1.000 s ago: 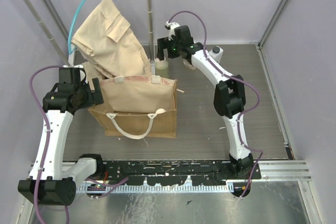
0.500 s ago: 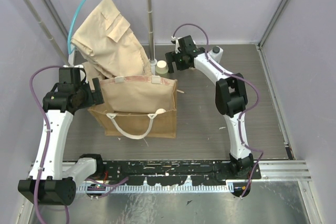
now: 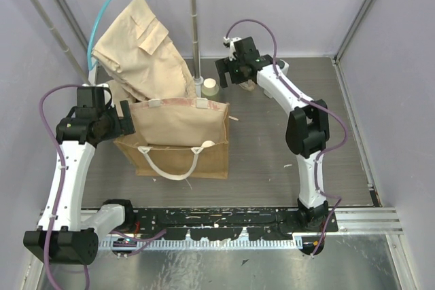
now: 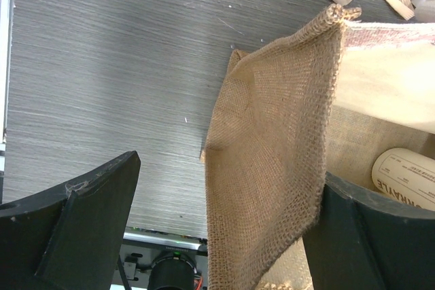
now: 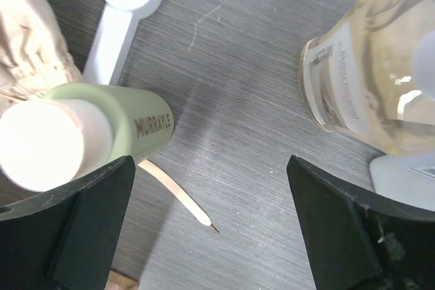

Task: Place the personal care products into the canvas bag

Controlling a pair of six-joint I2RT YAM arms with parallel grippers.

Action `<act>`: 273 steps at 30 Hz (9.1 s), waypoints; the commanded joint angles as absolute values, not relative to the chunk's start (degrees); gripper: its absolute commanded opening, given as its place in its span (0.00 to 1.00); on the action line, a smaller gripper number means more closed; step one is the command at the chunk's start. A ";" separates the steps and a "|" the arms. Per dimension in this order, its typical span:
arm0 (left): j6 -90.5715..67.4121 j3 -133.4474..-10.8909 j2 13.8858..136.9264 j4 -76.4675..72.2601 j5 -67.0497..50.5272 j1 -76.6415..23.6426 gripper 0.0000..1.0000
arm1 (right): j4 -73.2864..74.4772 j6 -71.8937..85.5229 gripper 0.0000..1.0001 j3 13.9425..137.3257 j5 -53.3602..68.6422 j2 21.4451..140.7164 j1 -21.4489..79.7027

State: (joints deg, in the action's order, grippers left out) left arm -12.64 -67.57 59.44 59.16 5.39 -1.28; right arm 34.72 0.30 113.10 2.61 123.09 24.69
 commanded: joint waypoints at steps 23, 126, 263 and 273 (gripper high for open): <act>-11.93 -70.02 59.53 59.27 4.93 -1.25 0.98 | 41.40 -3.11 1.00 127.28 2.24 123.34 34.10; -13.37 -60.62 54.44 51.55 -4.71 -1.32 0.98 | 51.30 0.09 0.01 130.36 5.71 90.43 38.78; -10.63 -65.19 44.99 61.13 -9.60 -1.85 0.98 | 40.48 6.40 1.00 135.93 -9.59 133.65 18.46; -11.08 -64.10 45.19 60.26 -9.13 -1.84 0.98 | 38.41 7.95 1.00 136.20 -9.43 137.67 18.37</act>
State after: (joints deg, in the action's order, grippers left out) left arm -11.14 -64.10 44.99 60.82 -8.32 -1.76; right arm 41.98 6.66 134.06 -8.73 138.17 18.63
